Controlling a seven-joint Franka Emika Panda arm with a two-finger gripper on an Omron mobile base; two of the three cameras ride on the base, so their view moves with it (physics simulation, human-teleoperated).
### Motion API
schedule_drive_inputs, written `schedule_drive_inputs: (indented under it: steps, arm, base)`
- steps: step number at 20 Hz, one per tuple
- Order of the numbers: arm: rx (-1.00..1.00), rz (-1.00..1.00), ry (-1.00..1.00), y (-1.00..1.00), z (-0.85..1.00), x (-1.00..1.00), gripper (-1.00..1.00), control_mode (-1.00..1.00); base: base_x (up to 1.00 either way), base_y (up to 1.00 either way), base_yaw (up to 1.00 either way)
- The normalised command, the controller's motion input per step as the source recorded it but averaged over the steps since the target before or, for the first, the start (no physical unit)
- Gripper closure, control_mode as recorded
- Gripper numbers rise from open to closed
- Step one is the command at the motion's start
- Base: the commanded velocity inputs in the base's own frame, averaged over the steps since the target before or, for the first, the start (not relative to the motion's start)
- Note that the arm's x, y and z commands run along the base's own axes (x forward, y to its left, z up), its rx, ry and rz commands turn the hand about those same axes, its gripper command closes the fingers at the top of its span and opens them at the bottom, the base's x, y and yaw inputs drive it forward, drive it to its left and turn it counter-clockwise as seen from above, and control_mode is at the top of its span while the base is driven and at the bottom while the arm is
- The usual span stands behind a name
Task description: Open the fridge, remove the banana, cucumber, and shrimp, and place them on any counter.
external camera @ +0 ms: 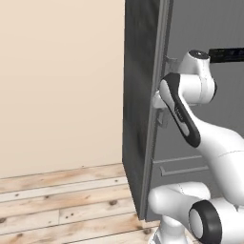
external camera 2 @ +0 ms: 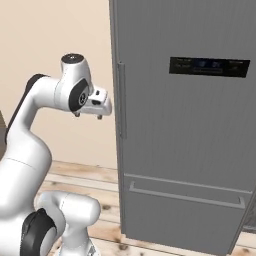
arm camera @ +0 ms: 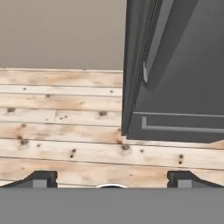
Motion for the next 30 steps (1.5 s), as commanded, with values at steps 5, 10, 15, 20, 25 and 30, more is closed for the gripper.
schedule_drive_inputs:
  steps: [5, 10, 15, 20, 25, 30]
  arm:
    - [0.06, 0.0, -0.36, -0.37, 0.0, 0.17, -1.0, -1.0]
    - [0.15, 0.0, -0.05, -0.29, 0.0, 0.76, -1.0, -1.0]
    - [0.15, 0.0, 0.0, -0.39, 0.0, 0.65, -1.0, -1.0]
    - [0.14, 0.0, 0.0, -0.38, 0.0, 0.67, -1.0, -1.0]
    - [0.05, 0.0, -0.09, -0.04, -0.06, 0.57, -1.0, -1.0]
    - [0.01, 0.0, -0.3, 0.18, -0.14, 0.36, -1.0, -1.0]
  base:
    - [0.0, 0.0, 0.0]
    - [0.0, 0.0, 0.0]
    - [0.0, 0.0, 0.0]
    - [0.0, 0.0, 0.0]
    - [0.0, 0.0, 0.0]
    - [0.0, 0.0, 0.0]
